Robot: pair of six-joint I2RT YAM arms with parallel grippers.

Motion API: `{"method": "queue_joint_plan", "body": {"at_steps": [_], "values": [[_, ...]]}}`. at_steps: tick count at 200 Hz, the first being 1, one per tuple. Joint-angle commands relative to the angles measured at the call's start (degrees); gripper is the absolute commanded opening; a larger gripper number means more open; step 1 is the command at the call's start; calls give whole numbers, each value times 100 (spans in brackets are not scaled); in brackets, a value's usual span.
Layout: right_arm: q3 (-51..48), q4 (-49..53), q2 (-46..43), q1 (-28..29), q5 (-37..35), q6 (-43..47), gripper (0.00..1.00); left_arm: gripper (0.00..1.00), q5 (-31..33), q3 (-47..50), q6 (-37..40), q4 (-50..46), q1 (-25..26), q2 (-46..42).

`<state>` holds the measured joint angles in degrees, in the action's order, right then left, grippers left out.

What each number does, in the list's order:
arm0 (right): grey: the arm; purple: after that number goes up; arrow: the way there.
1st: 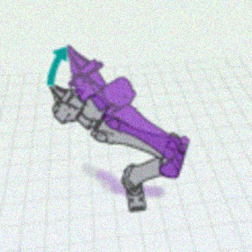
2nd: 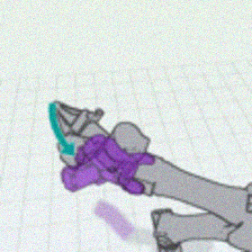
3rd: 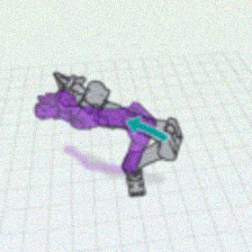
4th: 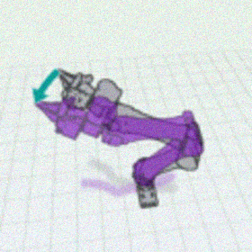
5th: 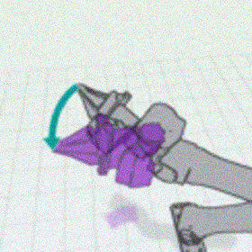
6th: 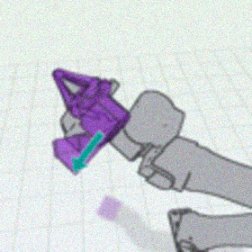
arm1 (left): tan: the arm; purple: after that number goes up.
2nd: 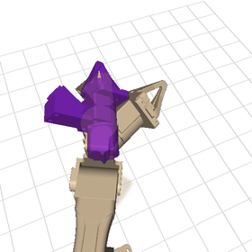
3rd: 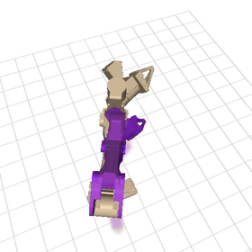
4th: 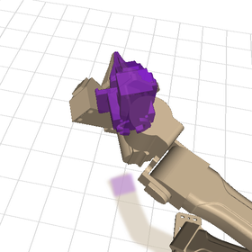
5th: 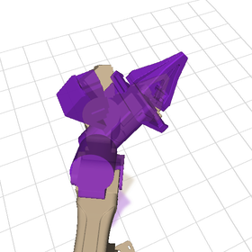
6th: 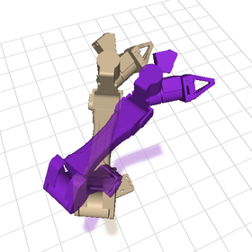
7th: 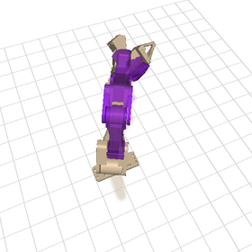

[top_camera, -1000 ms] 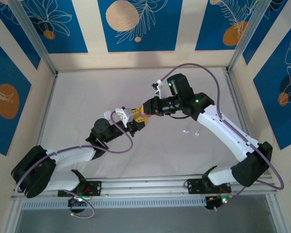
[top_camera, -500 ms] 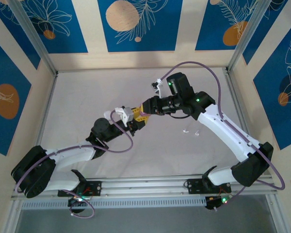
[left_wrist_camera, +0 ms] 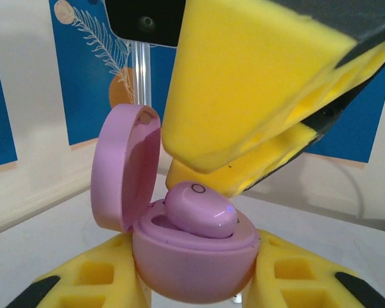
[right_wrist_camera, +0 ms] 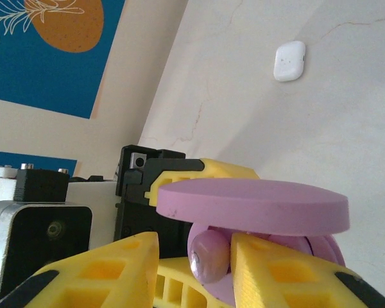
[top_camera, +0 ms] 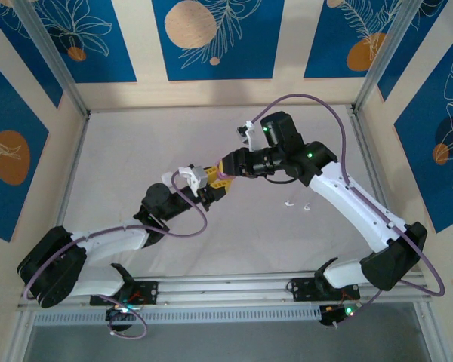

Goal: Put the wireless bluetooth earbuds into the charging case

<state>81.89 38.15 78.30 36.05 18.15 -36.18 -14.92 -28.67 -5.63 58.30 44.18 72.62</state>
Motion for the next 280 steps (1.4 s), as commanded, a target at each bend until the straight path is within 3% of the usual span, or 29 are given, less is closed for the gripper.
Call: {"method": "queue_joint_plan", "body": {"at_steps": [1, 61, 112, 160, 201, 231, 280], "values": [[169, 26, -219, 46, 30, 98, 36, 18, 29, -133, 40, 354, 78, -11], [141, -70, -495, 40, -31, 167, 37, 18, 51, -139, 72, 353, 75, -11], [364, 138, -476, -300, -1039, 211, 43, 18, -50, -109, 165, 140, 81, -81], [1230, 807, 681, -528, -426, 296, 48, 18, -265, -196, 123, -63, 85, -236], [1440, 1130, 1078, -504, 136, 621, 49, 18, -122, -166, 63, -13, 78, -315], [676, 659, 564, -575, 388, 528, 50, 18, -90, -166, 85, 26, 78, -327], [-613, -550, -163, -1153, 2090, -152, 58, 18, -176, -205, 36, 121, 80, -316]]}}
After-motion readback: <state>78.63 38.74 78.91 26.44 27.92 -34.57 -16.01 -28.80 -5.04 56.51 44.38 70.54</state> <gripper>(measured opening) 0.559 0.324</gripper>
